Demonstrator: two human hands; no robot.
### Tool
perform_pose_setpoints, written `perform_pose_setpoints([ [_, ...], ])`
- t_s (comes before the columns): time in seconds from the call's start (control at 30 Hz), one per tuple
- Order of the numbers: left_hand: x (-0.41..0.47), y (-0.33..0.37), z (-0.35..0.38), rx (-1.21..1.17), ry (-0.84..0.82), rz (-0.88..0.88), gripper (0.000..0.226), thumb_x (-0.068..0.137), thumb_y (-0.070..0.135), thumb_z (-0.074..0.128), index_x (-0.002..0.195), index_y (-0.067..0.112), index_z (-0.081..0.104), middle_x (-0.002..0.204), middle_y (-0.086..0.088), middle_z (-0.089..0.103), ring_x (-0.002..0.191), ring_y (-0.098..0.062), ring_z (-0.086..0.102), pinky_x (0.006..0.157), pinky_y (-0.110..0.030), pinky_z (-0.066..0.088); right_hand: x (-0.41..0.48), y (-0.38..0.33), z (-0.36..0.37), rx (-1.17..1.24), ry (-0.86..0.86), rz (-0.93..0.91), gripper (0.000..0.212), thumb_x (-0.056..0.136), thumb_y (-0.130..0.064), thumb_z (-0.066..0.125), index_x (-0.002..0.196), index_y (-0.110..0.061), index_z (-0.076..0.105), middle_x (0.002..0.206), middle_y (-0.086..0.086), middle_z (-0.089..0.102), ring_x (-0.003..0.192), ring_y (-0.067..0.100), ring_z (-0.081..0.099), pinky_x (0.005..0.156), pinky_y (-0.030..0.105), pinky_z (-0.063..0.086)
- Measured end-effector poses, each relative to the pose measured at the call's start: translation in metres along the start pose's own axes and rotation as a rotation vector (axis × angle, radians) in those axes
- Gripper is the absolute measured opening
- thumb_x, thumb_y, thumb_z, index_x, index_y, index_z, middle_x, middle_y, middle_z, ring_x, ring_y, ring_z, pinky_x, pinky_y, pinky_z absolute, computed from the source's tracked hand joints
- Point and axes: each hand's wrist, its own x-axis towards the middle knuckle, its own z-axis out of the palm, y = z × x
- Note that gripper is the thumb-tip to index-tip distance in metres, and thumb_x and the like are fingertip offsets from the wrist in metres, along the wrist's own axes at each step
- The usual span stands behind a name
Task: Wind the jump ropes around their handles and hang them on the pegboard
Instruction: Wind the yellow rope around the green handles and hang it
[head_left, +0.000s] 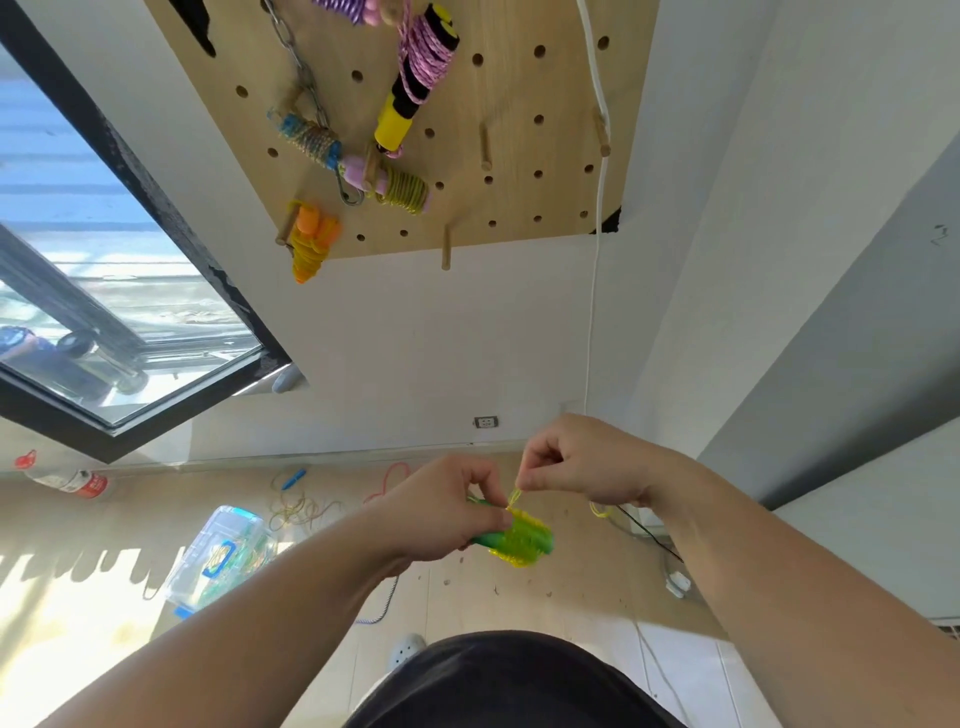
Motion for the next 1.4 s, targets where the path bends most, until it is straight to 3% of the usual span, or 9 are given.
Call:
perform_pose_setpoints([
  [0.1,0.011,-0.002,0.005,0.078,0.247,-0.04,0.018,0.072,0.043,0.073,0.077,0.033,0.059,0.078,-0.003,0.07,0.062,-0.027,0.06,0.061,-0.04,0.053,0.013,-0.022,0.016,-0.148,0.194,0.044,0.014,0.092,-0.029,0.071,0.086,-0.017,0.075,0.068,-0.01,0.063,0.064,0.006,0.056,0.058,0.02,0.042],
  [0.2,0.017,0.004,0.0,-0.209,0.362,-0.056,0.019,0.08,0.036,0.072,0.081,0.026,0.056,0.061,-0.006,0.06,0.057,-0.025,0.048,0.053,-0.033,0.038,0.013,-0.033,0.027,-0.118,0.39,0.07,0.014,0.096,-0.03,0.063,0.088,-0.021,0.07,0.073,-0.012,0.058,0.073,0.013,0.056,0.062,0.027,0.04],
  [0.43,0.02,0.025,-0.001,-0.836,0.29,-0.172,0.01,0.099,0.006,0.058,0.091,0.008,0.052,0.063,-0.009,0.052,0.043,-0.014,0.038,0.045,-0.026,0.032,0.0,-0.035,0.054,-0.095,0.584,-0.11,0.019,0.103,-0.023,0.048,0.1,-0.02,0.067,0.085,-0.003,0.064,0.081,0.019,0.058,0.074,0.041,0.049],
  [0.57,0.018,0.035,-0.003,-1.008,0.252,-0.168,0.01,0.098,0.001,0.051,0.089,0.006,0.053,0.058,-0.009,0.053,0.042,-0.015,0.037,0.047,-0.026,0.033,-0.002,-0.027,0.063,-0.143,0.69,-0.178,0.036,0.103,-0.033,0.043,0.132,-0.025,0.063,0.107,-0.006,0.067,0.098,0.015,0.062,0.082,0.037,0.052],
  [0.83,0.009,0.042,0.006,-1.155,0.289,-0.088,0.007,0.101,0.005,0.054,0.095,0.006,0.059,0.061,-0.007,0.059,0.044,-0.012,0.044,0.044,-0.026,0.04,-0.01,-0.017,0.058,-0.348,0.935,-0.362,0.033,0.101,-0.03,0.05,0.122,-0.018,0.072,0.085,-0.01,0.069,0.076,0.014,0.056,0.074,0.038,0.047],
  [1.0,0.002,0.045,0.008,-1.202,0.293,0.012,0.003,0.1,0.004,0.056,0.1,0.004,0.059,0.065,-0.009,0.061,0.047,-0.015,0.045,0.049,-0.029,0.042,-0.016,-0.021,0.062,-0.107,0.942,-0.434,0.033,0.101,-0.028,0.052,0.126,-0.015,0.07,0.095,-0.005,0.069,0.084,0.004,0.061,0.074,0.018,0.05],
  [1.2,0.002,0.031,0.003,-0.683,0.487,0.194,0.008,0.101,0.006,0.057,0.093,0.009,0.055,0.078,-0.015,0.062,0.052,-0.02,0.048,0.048,-0.026,0.043,-0.019,-0.029,0.067,-0.191,0.878,-0.442,0.032,0.104,-0.03,0.047,0.117,-0.014,0.071,0.089,-0.004,0.065,0.077,0.009,0.057,0.065,0.03,0.051],
  [1.3,-0.002,0.034,0.0,-0.779,0.479,0.193,0.006,0.101,0.006,0.058,0.095,0.007,0.057,0.074,-0.015,0.06,0.051,-0.02,0.048,0.049,-0.029,0.043,-0.022,-0.029,0.061,-0.124,0.856,-0.443,0.028,0.103,-0.026,0.054,0.122,-0.015,0.071,0.093,-0.011,0.066,0.081,-0.002,0.057,0.071,0.018,0.049],
  [1.4,-0.008,0.043,-0.003,-0.992,0.379,0.183,0.005,0.102,0.008,0.056,0.099,0.005,0.059,0.07,-0.013,0.062,0.051,-0.02,0.048,0.053,-0.031,0.042,-0.029,-0.029,0.051,0.305,0.763,-0.379,0.022,0.099,-0.011,0.063,0.115,-0.021,0.074,0.087,-0.014,0.069,0.073,0.003,0.061,0.07,0.018,0.048],
])
